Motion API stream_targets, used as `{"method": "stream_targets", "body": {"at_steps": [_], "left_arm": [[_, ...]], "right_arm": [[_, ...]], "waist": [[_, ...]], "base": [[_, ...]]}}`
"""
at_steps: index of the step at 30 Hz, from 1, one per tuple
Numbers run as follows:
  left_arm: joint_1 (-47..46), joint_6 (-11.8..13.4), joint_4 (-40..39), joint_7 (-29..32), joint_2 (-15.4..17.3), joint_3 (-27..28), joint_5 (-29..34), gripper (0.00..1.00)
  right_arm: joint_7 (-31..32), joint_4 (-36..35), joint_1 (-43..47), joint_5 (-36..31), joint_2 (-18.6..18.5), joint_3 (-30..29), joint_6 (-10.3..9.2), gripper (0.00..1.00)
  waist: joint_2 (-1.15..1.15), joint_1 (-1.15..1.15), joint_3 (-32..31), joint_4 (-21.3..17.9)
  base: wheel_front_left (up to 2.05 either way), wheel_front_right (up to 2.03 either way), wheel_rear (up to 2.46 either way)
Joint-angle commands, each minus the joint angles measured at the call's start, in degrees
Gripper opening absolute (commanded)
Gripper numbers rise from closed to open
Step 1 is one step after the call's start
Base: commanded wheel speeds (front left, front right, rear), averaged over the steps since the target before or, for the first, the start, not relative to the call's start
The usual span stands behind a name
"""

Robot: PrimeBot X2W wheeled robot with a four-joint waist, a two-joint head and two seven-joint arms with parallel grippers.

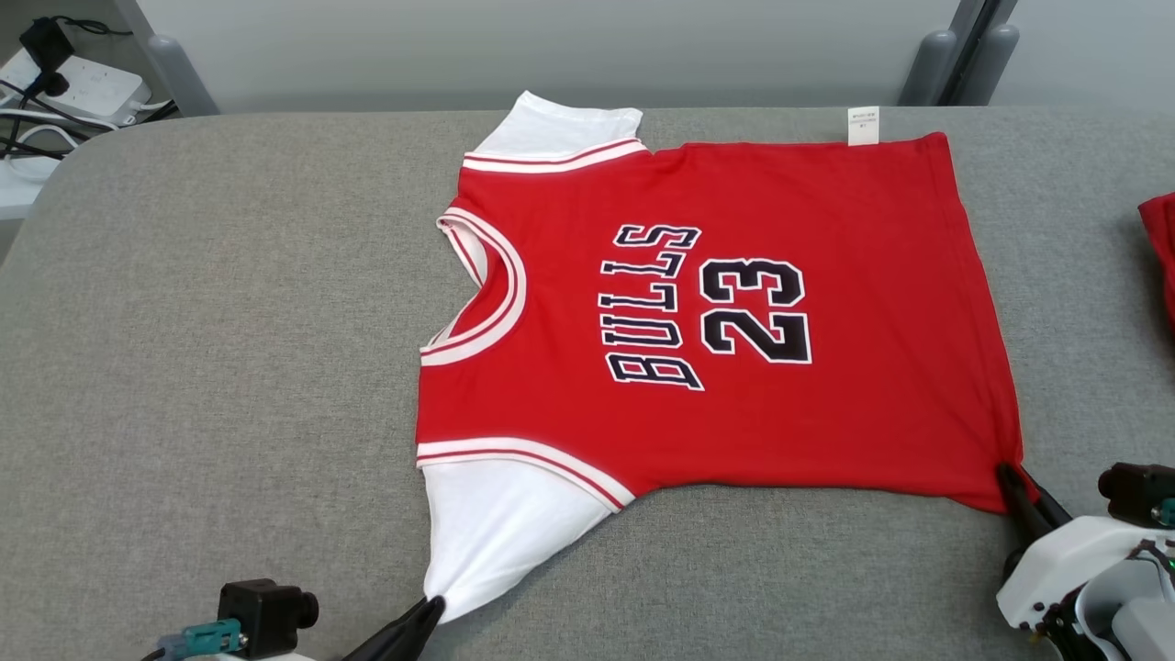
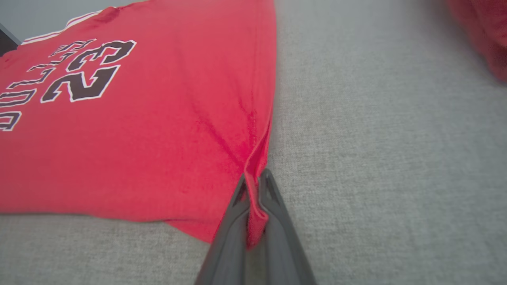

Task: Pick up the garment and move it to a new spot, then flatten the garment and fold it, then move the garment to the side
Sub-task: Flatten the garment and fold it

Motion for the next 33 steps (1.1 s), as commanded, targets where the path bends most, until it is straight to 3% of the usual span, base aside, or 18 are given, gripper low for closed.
{"method": "stream_targets", "body": {"at_steps": [1, 8, 16, 18, 19, 20, 22, 23, 24, 29, 33], "left_arm": [[-0.6, -0.3, -1.8, -0.2, 2.4, 2.7, -0.6, 0.00], [-1.2, -0.4, 2.0, 0.8, 2.1, 2.9, -2.2, 0.00], [-5.5, -3.2, 13.5, -0.8, -3.1, 0.8, -3.8, 0.00], [-6.2, -3.6, 15.7, -1.2, -3.9, 0.3, -3.7, 0.01], [-6.5, -3.6, 16.6, -1.8, -4.2, 0.3, -3.5, 0.15], [-6.7, -3.7, 17.6, -2.2, -4.4, 0.2, -3.2, 0.18], [-7.1, -3.6, 19.4, -3.0, -4.9, 0.2, -2.9, 0.44], [-7.4, -3.4, 20.2, -3.5, -5.0, 0.3, -2.6, 0.95], [-7.6, -3.4, 20.8, -3.9, -5.2, 0.3, -2.4, 1.00], [-7.8, -2.1, 22.5, -5.9, -4.7, 1.4, -1.8, 1.00], [-6.6, 0.3, 19.3, -10.6, -2.6, 5.3, -1.6, 1.00]], "right_arm": [[-0.2, -1.1, 3.1, 0.5, -2.0, 0.6, -0.20, 0.00], [-0.1, -0.9, 3.8, -0.3, -1.5, -0.5, -0.20, 0.00], [-0.2, 3.2, 2.0, -4.5, 0.5, -3.2, -0.20, 0.00], [-0.2, 3.5, 2.0, -5.3, 0.7, -4.0, -0.20, 0.33], [-0.2, 3.6, 1.9, -6.0, 0.6, -4.5, -0.20, 0.70], [-0.2, 3.6, 1.9, -6.7, 0.6, -5.0, -0.20, 1.00], [-0.3, 3.1, 2.0, -8.0, 0.7, -6.2, -0.20, 1.00], [-0.3, 2.7, 2.0, -8.7, 0.7, -7.0, -0.20, 1.00], [-0.3, 2.4, 2.2, -9.4, 0.7, -7.8, -0.20, 1.00], [-0.3, -1.3, 2.8, -14.0, 0.2, -13.8, -0.20, 1.00], [-0.3, -9.0, 4.0, -20.1, 1.1, -21.2, -0.20, 1.00]], "waist": [[0.00, 0.00, 0.0, -0.1], [0.00, 0.00, 0.1, -0.8], [0.00, 0.00, -0.3, -1.7], [0.00, 0.00, -0.5, -1.8], [0.00, 0.00, -0.6, -1.9], [0.00, 0.00, -0.7, -1.9], [0.00, 0.00, -0.8, -2.1], [0.00, 0.00, -0.9, -2.2], [0.00, 0.00, -0.9, -2.2], [0.00, 0.00, -1.3, -2.7], [0.00, 0.00, -2.2, -3.0]], "base": [[0.00, 0.00, 0.00], [0.00, 0.00, 0.00], [0.00, 0.00, 0.00], [0.00, 0.00, 0.00], [0.00, 0.00, 0.00], [0.00, 0.00, 0.00], [0.00, 0.00, 0.00], [0.00, 0.00, 0.00], [0.00, 0.00, 0.00], [0.00, 0.00, 0.00], [0.00, 0.00, 0.00]]}}
